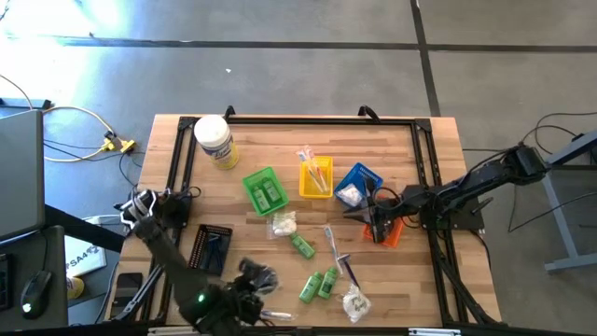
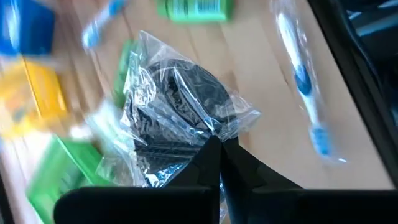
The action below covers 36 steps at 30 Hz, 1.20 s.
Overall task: Pick & Place Travel size toiletries
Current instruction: Put the hairbrush into the orange bin
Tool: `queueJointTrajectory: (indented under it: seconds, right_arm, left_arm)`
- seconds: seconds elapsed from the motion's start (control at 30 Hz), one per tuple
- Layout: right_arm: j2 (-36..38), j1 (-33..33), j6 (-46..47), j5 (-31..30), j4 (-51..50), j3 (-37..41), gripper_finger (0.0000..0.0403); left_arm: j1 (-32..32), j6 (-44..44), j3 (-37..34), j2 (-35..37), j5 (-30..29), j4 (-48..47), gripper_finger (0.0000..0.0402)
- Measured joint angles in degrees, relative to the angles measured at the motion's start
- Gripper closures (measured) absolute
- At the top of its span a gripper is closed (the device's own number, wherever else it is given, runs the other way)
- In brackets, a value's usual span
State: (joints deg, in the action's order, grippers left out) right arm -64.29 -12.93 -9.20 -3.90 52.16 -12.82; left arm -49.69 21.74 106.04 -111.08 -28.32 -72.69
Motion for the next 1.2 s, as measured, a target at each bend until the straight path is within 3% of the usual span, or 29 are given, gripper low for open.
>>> queueJointTrajectory:
  seconds: [0.23,0.43,0.6,0.77,1.03,1.2]
  right_arm:
    - [0.0,-6.7,-10.0,-7.8,1.4,0.0,0.0232]
    - [-0.9,-11.0,-14.3,-10.4,1.1,-4.0,0.0166]
    - [-5.4,-13.3,-19.3,-13.3,-0.8,-7.5,0.0159]
    - [-10.9,-15.3,-26.4,-20.5,0.2,-10.4,0.0158]
    - [-14.7,-14.3,-28.1,-22.0,5.1,-13.4,0.0158]
    - [-14.7,-14.3,-28.0,-18.2,3.9,-13.5,0.0160]
  left_arm:
    - [7.8,-24.3,0.1,6.6,0.6,9.2,0.0401]
    - [18.1,-39.7,0.1,8.7,11.9,17.1,0.0401]
    - [25.9,-47.4,0.1,8.6,20.3,20.3,0.0401]
    - [31.2,-50.8,0.1,8.6,27.2,22.7,0.0401]
    - [34.7,-54.0,0.1,6.4,30.9,23.3,0.0401]
    - [34.7,-54.8,0.1,6.3,31.0,22.9,0.0401]
